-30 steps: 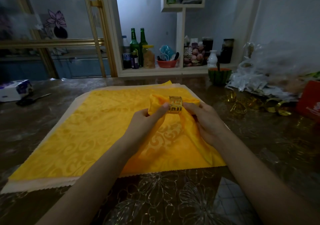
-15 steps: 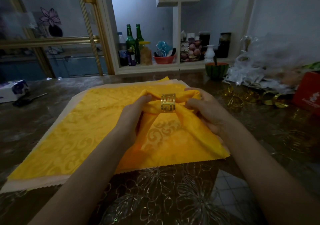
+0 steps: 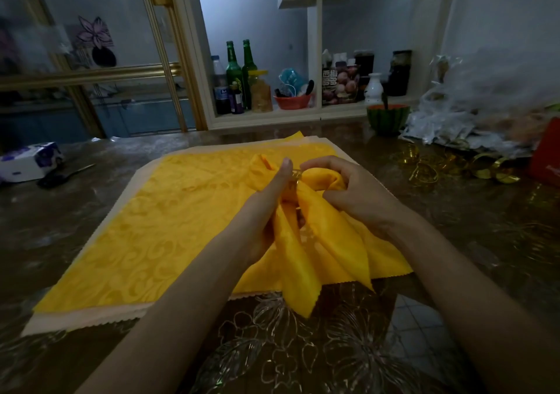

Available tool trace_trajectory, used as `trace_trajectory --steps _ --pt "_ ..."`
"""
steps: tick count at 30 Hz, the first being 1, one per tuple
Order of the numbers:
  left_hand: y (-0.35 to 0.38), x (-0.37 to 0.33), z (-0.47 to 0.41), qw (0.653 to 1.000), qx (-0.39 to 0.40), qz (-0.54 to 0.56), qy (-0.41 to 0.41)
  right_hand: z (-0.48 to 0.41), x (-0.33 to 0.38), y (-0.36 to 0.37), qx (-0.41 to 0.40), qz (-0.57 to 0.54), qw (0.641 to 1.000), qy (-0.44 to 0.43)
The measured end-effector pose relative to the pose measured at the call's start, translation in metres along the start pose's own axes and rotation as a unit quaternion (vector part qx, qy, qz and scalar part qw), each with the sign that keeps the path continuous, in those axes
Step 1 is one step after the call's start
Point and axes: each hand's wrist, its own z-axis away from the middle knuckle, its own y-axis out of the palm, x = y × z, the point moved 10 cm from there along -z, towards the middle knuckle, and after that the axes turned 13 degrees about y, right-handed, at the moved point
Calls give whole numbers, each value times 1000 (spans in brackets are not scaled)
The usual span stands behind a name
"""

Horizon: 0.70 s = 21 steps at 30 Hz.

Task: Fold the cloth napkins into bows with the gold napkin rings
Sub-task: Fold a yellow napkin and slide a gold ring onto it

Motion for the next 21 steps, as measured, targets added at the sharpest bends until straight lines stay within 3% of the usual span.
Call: trace_trajectory --steps 4,7,10,15,21 --pt "-7 13 -1 998 26 30 -46 0 -4 5 22 -9 999 25" --pt "-5 16 3 996 43 35 -66 -6 -12 -5 -15 -72 995 62" --pt "-2 9 1 998 55 -4 -19 -11 -23 -17 -64 -149 981 104" --pt "-4 -11 -3 988 59 -106 90 -12 -45 -16 -79 -216 955 184" --pt "3 -9 -3 978 103 -144 109 -4 -63 -21 -117 -228 928 270"
